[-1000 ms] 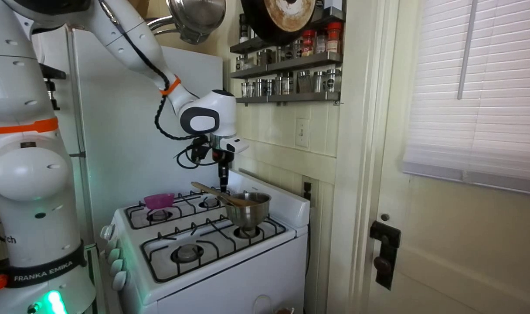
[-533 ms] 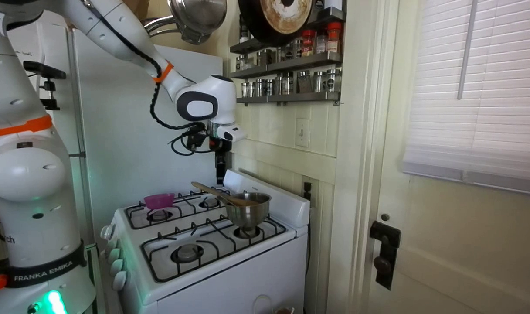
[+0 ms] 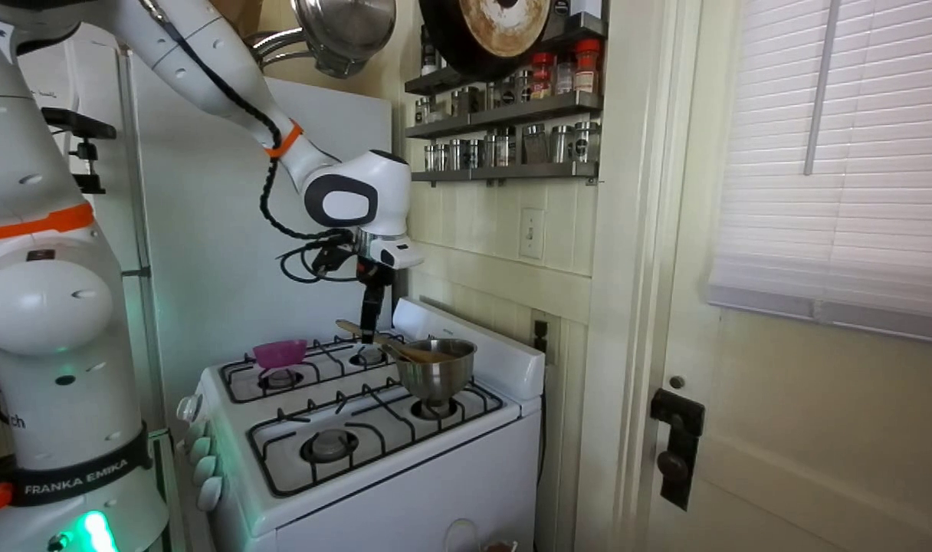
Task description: Move the silver bowl to the right
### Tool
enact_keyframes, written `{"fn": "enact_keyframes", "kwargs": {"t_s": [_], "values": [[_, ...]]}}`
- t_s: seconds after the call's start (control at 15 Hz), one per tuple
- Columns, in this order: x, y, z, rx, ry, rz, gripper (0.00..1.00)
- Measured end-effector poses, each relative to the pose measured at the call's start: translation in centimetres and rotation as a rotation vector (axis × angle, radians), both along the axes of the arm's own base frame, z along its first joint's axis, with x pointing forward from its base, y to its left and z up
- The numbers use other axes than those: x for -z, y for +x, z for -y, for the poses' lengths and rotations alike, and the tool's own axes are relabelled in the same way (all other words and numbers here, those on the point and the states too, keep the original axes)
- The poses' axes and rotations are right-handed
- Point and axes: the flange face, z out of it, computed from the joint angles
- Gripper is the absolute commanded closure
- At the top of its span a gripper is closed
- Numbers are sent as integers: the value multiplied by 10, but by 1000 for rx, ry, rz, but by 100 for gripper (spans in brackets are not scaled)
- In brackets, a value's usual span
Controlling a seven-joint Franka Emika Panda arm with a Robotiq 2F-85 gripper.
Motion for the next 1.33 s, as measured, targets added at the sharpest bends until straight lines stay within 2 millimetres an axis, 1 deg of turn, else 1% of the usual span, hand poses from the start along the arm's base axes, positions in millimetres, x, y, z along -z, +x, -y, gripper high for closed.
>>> {"fn": "enact_keyframes", "kwargs": {"t_s": [0.13, 0.53, 0.87, 0.93, 1.0, 1.2, 1.33], "values": [[6, -1, -2, 17, -5, -20, 0], [10, 3, -4, 14, -6, -15, 0], [24, 8, -13, 3, -13, -12, 0], [27, 9, -15, 1, -13, -13, 22], [29, 11, -17, -1, -13, -11, 26], [31, 17, -23, -7, -13, -2, 51], [31, 21, -25, -11, -13, 1, 65]]}}
